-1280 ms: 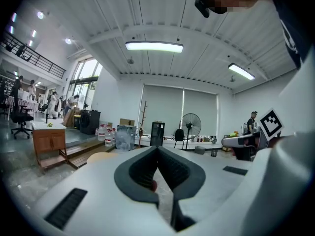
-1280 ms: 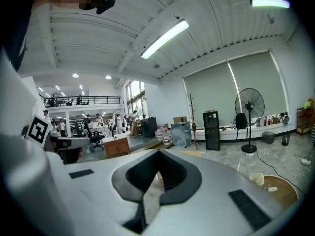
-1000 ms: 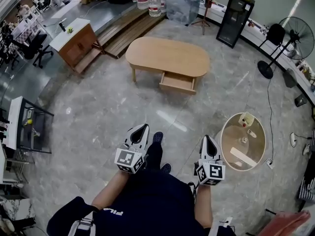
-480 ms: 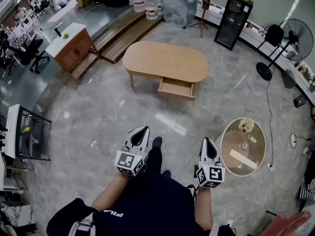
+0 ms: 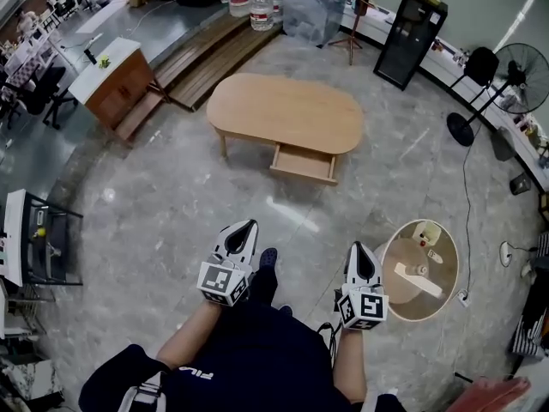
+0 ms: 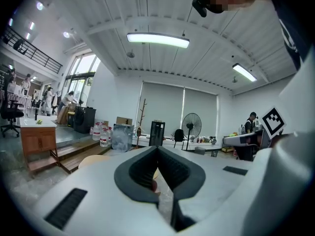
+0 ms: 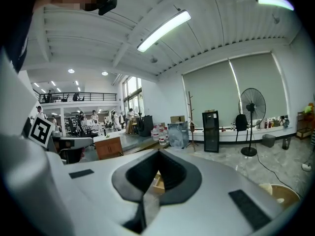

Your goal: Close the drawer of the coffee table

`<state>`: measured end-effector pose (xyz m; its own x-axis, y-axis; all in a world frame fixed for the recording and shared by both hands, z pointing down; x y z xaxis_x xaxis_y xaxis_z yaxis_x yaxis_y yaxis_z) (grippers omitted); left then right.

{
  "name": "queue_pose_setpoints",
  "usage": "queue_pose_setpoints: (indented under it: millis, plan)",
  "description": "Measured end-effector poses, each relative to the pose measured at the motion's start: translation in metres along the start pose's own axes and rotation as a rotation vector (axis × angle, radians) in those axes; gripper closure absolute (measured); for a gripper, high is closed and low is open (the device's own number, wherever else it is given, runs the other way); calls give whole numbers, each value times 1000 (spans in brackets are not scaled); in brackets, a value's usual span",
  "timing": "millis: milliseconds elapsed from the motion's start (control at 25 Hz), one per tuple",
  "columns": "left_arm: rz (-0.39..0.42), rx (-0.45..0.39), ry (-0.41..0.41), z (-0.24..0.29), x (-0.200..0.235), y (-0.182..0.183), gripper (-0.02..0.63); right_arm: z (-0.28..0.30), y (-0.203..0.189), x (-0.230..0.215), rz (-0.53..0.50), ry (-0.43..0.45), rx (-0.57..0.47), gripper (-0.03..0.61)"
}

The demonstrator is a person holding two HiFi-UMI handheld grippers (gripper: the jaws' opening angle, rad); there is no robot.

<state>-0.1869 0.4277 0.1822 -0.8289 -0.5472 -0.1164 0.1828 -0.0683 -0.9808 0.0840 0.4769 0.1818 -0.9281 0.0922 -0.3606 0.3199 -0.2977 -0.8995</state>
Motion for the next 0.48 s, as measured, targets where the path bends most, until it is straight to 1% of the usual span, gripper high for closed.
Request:
queue_pose_setpoints:
  millis: [120, 240, 480]
  plan:
    - [5, 6, -5, 25, 19, 4, 588, 28, 14, 2, -16, -4, 2, 552]
    - [0, -10, -15, 45, 36, 6, 588, 56, 23, 1, -29, -4, -4, 551]
    - [-9, -11, -16, 87, 82, 9, 588, 109, 39, 7, -25, -30, -6, 552]
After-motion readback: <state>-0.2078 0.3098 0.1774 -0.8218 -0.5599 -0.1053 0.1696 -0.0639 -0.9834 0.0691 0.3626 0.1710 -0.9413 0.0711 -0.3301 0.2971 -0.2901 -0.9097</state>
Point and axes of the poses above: the fingertips, and each gripper's own axes: z forward along the fingers, x to its left, y out of its top, the point moved 4 cm from there along -z, backward along the fingers, and after that the axes turned 14 degrees about z, right-handed, at the moved point
